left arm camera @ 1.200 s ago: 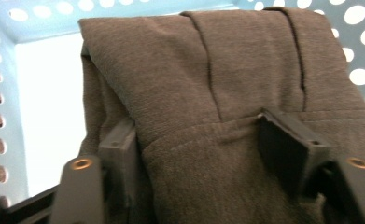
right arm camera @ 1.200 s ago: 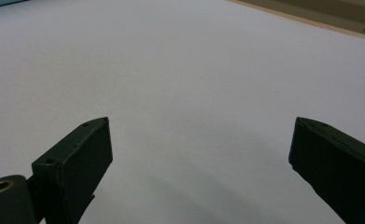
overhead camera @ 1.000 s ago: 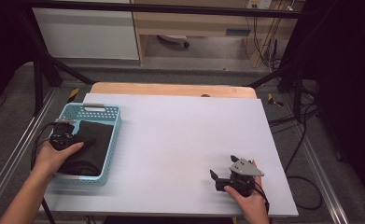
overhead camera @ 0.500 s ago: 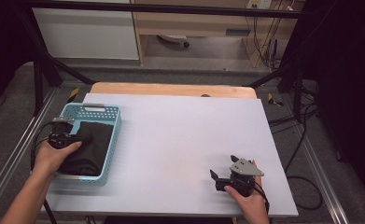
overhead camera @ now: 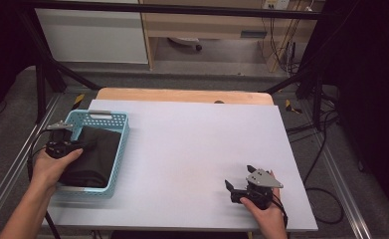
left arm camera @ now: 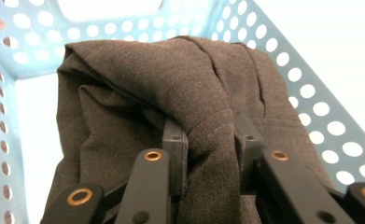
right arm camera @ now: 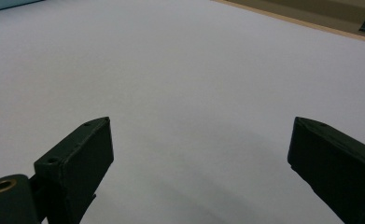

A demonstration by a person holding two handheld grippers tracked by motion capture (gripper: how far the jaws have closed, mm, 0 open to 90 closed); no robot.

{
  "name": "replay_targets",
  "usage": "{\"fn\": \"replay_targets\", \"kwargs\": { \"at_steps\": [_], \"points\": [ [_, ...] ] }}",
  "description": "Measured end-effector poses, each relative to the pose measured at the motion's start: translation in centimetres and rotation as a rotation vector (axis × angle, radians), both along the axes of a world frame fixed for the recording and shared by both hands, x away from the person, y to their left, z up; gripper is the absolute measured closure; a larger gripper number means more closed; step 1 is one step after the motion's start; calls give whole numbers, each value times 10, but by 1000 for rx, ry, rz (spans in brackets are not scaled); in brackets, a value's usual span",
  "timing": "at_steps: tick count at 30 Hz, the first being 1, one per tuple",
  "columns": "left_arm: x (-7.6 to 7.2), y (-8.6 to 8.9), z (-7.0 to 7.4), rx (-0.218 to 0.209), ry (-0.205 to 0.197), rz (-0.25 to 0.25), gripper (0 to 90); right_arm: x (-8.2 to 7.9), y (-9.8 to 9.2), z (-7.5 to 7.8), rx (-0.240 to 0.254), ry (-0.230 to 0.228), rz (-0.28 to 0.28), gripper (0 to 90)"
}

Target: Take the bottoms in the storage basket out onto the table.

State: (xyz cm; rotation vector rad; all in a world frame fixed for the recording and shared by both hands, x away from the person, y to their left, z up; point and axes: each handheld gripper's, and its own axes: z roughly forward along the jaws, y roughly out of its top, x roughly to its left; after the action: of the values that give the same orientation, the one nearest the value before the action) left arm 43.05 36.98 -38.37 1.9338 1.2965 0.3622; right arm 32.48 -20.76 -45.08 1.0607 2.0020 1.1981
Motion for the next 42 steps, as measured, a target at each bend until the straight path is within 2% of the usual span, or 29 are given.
{"fn": "replay_targets", "kwargs": {
  "at_steps": [6, 11, 14, 26, 30, 34, 37, 42],
  "points": [
    [-3, 0, 10, -11, -32, -16, 714, 0, 0, 0, 1, 1, -2, 73],
    [-7, 0, 19, -17, -80, -18, 715, 0, -1, 0, 8, 3, -3, 72],
    [-7, -1, 21, -6, -89, -27, 715, 0, -1, 0, 15, 3, -4, 72],
    [0, 1, 22, -46, -98, -24, 714, 0, -1, 0, 10, 3, -6, 72],
    [0, 1, 28, -53, -114, -30, 715, 1, -2, 0, 8, 0, -5, 72],
    [-1, 3, 34, -60, -148, -29, 715, 0, -1, 0, 11, 3, -7, 72],
    [0, 5, 36, -80, -154, -20, 715, 0, -2, 0, 10, 2, -7, 72],
    [0, 7, 41, -78, -174, -26, 715, 0, -2, 0, 11, 2, -7, 72]
  ]
}}
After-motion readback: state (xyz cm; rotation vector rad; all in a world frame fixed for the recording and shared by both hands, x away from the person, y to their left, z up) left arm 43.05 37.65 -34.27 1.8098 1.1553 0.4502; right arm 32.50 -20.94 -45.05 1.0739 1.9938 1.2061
